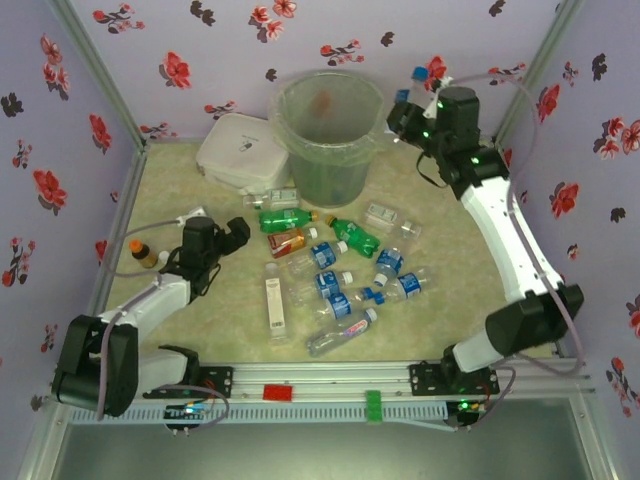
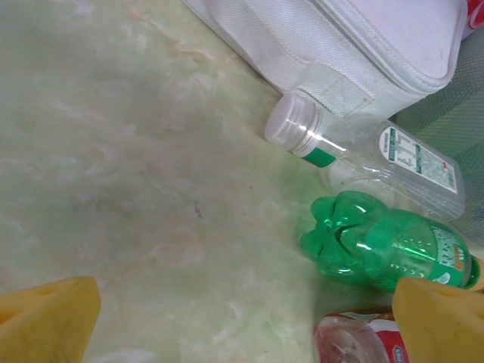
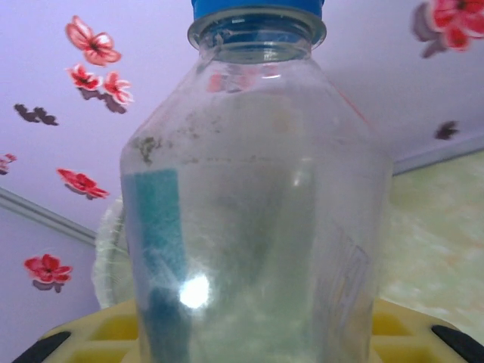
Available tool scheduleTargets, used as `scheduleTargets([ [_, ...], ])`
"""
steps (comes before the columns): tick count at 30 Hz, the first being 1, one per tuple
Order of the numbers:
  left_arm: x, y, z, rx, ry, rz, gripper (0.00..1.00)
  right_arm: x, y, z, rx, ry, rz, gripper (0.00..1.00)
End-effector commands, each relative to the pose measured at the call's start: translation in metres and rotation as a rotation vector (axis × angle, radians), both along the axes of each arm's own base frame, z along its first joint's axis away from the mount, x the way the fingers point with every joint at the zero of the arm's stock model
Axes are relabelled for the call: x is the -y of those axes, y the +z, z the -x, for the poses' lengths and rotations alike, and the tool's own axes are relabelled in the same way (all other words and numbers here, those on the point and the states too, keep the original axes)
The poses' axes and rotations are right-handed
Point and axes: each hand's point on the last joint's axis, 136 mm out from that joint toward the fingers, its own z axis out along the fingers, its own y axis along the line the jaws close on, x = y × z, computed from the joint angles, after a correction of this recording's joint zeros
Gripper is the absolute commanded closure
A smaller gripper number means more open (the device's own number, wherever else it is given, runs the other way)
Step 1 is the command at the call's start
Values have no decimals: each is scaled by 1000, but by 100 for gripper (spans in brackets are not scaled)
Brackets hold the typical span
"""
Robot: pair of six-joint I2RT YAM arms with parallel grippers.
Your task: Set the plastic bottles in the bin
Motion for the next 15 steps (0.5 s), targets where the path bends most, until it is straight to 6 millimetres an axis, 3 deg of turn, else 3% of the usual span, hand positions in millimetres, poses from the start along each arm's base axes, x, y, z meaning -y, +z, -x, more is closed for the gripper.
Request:
scheduleTargets([
  [1,5,17,-4,4,-16,31,0,-32,11,-25,58,65,-4,59],
  [8,3,23,3,-18,-4,50,0,-93,-5,-78,31,147,-1,58],
  [15,7,21,15,-71,-20,78,0,-132,-39,-100,-8,161,-8,50],
])
